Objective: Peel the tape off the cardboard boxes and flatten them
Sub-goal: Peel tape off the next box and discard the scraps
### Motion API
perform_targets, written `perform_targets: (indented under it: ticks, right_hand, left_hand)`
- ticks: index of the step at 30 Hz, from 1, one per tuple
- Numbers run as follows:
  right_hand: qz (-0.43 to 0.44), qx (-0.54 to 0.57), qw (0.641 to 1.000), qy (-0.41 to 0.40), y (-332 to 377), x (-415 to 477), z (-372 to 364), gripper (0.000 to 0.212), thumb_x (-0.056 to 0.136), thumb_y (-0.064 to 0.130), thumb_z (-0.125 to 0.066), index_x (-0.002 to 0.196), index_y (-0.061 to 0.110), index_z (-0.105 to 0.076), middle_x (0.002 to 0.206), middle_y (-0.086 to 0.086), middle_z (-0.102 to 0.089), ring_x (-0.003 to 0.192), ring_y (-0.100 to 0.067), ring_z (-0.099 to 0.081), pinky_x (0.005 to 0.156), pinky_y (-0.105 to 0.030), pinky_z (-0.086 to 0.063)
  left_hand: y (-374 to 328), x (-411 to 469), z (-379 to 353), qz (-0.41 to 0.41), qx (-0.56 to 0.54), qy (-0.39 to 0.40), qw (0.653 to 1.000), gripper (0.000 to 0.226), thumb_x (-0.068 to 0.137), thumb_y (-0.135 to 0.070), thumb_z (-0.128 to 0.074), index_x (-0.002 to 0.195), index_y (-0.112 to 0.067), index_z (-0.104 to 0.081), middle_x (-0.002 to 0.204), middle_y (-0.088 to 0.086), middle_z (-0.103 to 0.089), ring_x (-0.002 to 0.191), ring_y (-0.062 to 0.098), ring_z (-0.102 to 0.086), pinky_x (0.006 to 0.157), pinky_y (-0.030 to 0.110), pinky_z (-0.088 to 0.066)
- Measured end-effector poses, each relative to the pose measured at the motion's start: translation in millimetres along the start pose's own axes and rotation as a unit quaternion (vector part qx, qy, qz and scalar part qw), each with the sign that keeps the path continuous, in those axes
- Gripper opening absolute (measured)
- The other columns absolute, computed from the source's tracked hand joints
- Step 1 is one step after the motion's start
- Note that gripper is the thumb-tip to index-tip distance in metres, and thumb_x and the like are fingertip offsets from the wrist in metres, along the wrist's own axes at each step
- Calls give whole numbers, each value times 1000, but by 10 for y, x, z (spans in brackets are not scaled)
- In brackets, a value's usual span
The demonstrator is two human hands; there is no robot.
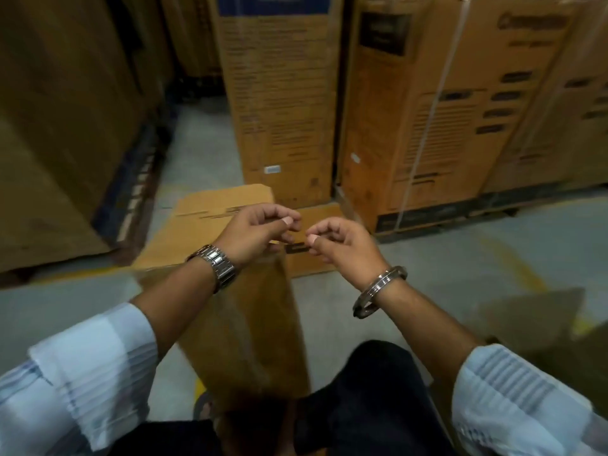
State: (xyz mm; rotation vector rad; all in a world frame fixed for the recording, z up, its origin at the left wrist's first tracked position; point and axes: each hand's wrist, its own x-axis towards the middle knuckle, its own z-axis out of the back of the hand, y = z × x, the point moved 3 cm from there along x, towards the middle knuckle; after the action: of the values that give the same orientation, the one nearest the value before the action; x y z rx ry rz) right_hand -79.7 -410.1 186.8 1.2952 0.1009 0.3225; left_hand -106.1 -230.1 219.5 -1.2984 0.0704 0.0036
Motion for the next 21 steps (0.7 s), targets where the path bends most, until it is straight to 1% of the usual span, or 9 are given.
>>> perform_targets:
  ticks: [2, 3, 6, 9, 12, 14, 17, 19, 21]
  right_hand:
    - [33, -47, 998, 27, 164, 127, -431, 2, 86, 26, -73, 88, 26, -73, 85, -1, -75, 84, -24, -71, 77, -42, -59]
    - [48, -73, 995, 39, 233, 174, -620, 2, 87, 26, -73, 88, 27, -73, 85, 2, -74, 84, -20, -70, 79, -42, -60]
    - [94, -158, 981, 58, 338, 262, -1059, 4, 89, 26, -72, 91, 30, -71, 87, 13, -69, 84, -8, -65, 76, -34, -57]
    - [115, -271, 952, 81, 300, 307, -1288, 10, 90, 28, -70, 100, 31, -69, 96, 14, -65, 90, -6, -61, 79, -29, -54]
    - [106, -355, 922, 109, 194, 326, -1398, 26, 89, 31, -71, 115, 29, -67, 112, 8, -64, 103, -13, -59, 92, -38, -53]
    - [109, -398, 903, 119, 148, 336, -1447, 35, 88, 37, -71, 121, 32, -64, 117, 8, -61, 109, -14, -54, 96, -40, -50]
    - [107, -442, 883, 117, 86, 352, -1488, 41, 86, 50, -69, 125, 40, -60, 117, 9, -54, 112, -16, -47, 97, -39, -44]
    - [102, -464, 873, 110, 49, 364, -1505, 43, 85, 57, -66, 125, 43, -58, 115, 9, -50, 112, -18, -45, 96, -40, -40]
    - [93, -454, 880, 103, 51, 389, -1525, 45, 83, 60, -66, 125, 46, -58, 114, 9, -51, 112, -18, -45, 95, -40, -40]
  left_hand:
    - [129, -203, 477, -5, -8, -60, 998, 19, 100, -13, -59, 114, -9, -71, 108, 10, -76, 88, 18, -68, 73, 28, -51]
    - [202, -308, 679, -10, -3, -87, 996, 17, 99, -13, -59, 112, -11, -71, 106, 9, -76, 88, 16, -68, 73, 26, -50]
    - [466, -590, 1139, -33, 64, -144, 987, 17, 97, -16, -63, 110, -14, -73, 109, 1, -74, 100, 12, -68, 83, 21, -52]
    - [758, -732, 1347, 6, 166, -151, 974, 25, 96, -27, -65, 121, -25, -69, 119, -9, -68, 113, 9, -61, 97, 32, -50]
    - [979, -700, 1344, 43, 252, -128, 958, 41, 93, -36, -68, 133, -29, -62, 130, -9, -62, 121, 13, -55, 102, 37, -47]
    - [1050, -620, 1303, 30, 343, -128, 930, 46, 89, -42, -70, 133, -32, -60, 132, -9, -60, 123, 16, -50, 103, 40, -45]
    - [1101, -497, 1237, 9, 393, -130, 910, 31, 86, -48, -70, 116, -46, -66, 125, -15, -61, 118, 17, -48, 100, 43, -41]
    - [1120, -440, 1247, -2, 343, -158, 926, 8, 80, -54, -71, 88, -54, -67, 111, -21, -64, 111, 15, -53, 99, 45, -43]
    - [1166, -385, 1287, -7, 284, -173, 943, 7, 73, -58, -71, 69, -56, -66, 100, -24, -66, 104, 13, -59, 98, 48, -46]
